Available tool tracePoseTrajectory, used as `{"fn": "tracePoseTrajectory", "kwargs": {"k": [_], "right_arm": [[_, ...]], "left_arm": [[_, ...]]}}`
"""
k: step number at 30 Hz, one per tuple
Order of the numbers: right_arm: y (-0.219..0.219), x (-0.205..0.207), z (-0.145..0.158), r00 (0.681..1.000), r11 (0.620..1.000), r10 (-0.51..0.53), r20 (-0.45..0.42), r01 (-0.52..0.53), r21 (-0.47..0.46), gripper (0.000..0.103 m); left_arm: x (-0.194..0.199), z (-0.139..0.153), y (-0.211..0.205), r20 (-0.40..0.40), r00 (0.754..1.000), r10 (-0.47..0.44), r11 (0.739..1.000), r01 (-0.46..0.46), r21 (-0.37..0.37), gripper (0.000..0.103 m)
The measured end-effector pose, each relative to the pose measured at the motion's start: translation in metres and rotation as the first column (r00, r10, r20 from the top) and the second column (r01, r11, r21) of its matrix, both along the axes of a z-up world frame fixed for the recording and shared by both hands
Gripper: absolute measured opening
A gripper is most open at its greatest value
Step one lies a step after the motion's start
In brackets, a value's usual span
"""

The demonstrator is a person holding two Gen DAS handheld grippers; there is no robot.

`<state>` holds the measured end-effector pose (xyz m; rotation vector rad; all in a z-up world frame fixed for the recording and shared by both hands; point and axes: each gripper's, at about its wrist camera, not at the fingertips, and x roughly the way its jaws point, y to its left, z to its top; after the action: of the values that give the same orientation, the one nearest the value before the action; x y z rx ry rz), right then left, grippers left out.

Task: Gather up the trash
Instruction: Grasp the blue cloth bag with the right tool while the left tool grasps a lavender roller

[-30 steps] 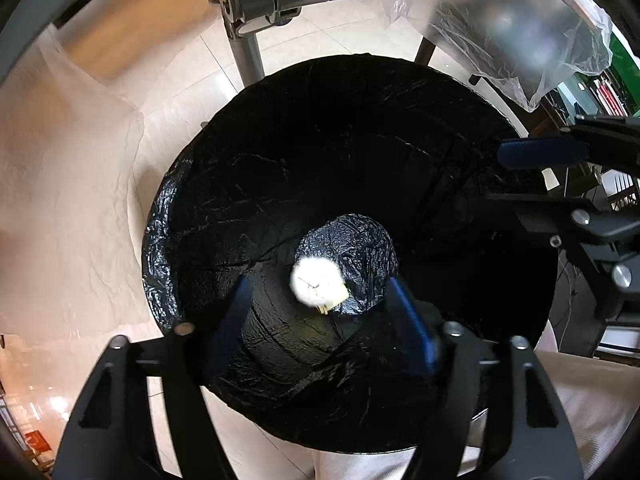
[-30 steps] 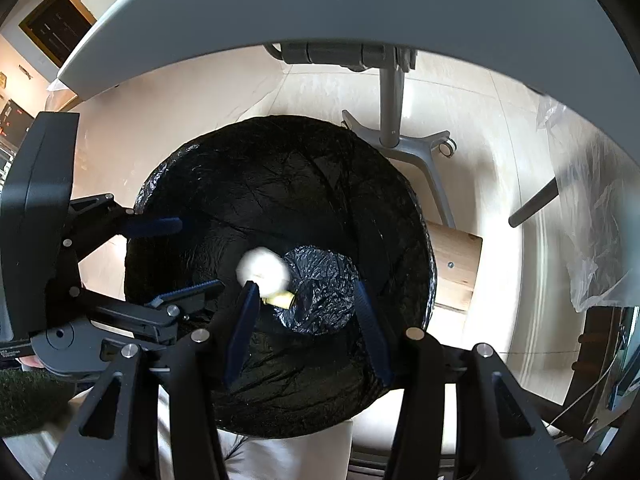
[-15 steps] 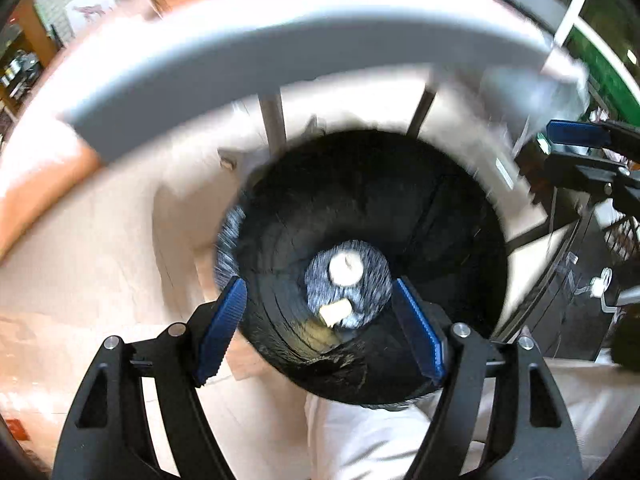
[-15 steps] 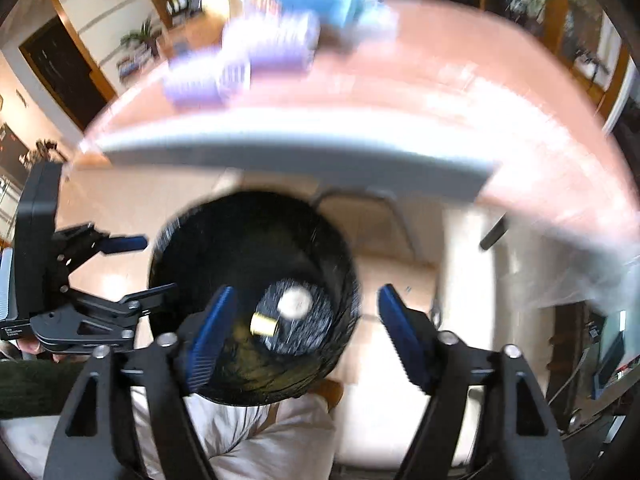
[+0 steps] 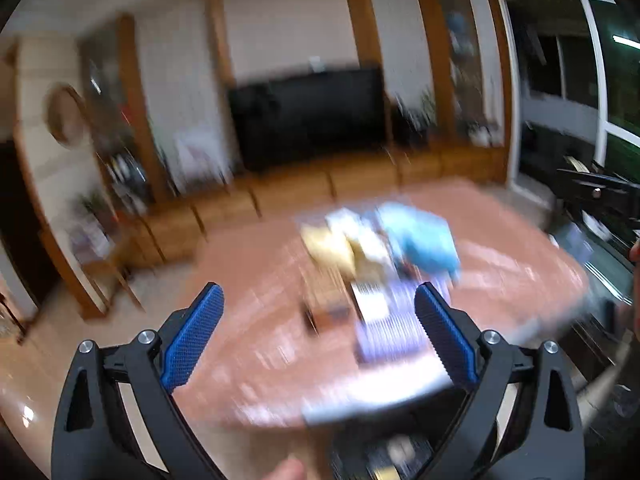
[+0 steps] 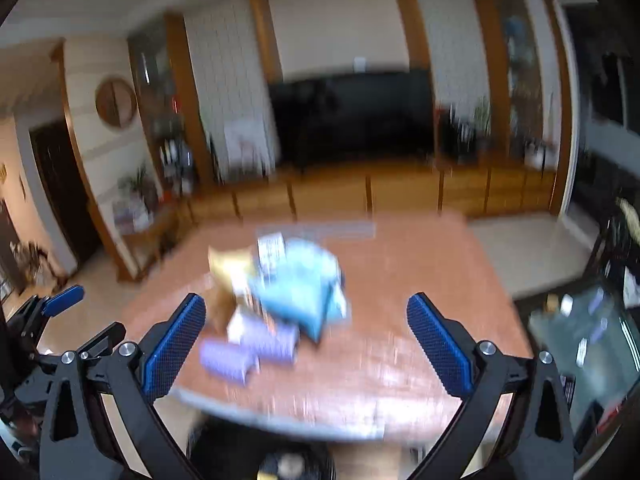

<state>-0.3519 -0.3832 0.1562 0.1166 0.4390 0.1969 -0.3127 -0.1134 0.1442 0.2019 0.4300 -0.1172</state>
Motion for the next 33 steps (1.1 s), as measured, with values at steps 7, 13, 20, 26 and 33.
{"fn": "tracePoseTrajectory", "kwargs": {"k": [7,13,20,26,33], "right_arm": [[0.002,0.051,-0.007,0.989,0.994,0.041,-0.143,-0.025,0.111,0.099],[0.000,0.120,-0.041,0.945,0.988,0.048,-0.325,0.004,0.156,0.099],[0.005,0.191,-0.083,0.884,0.988,0.028,-0.467,0.048,0.150,0.093],[0.017,0.221,-0.110,0.843,0.989,0.043,-0.536,0.039,0.142,0.092],[0.024,0.234,-0.121,0.819,0.986,0.063,-0.571,0.036,0.160,0.091]], "left_arm": [[0.045,-0.014,-0.004,-0.145,0.988,-0.059,0.996,0.048,-0.079,0.102],[0.065,-0.047,-0.017,-0.289,0.951,-0.112,0.989,0.079,-0.122,0.102],[0.090,-0.084,-0.032,-0.406,0.904,-0.134,0.987,0.085,-0.136,0.102],[0.098,-0.109,-0.041,-0.475,0.868,-0.145,0.986,0.090,-0.138,0.101],[0.109,-0.127,-0.041,-0.531,0.834,-0.149,0.985,0.079,-0.152,0.091]]}}
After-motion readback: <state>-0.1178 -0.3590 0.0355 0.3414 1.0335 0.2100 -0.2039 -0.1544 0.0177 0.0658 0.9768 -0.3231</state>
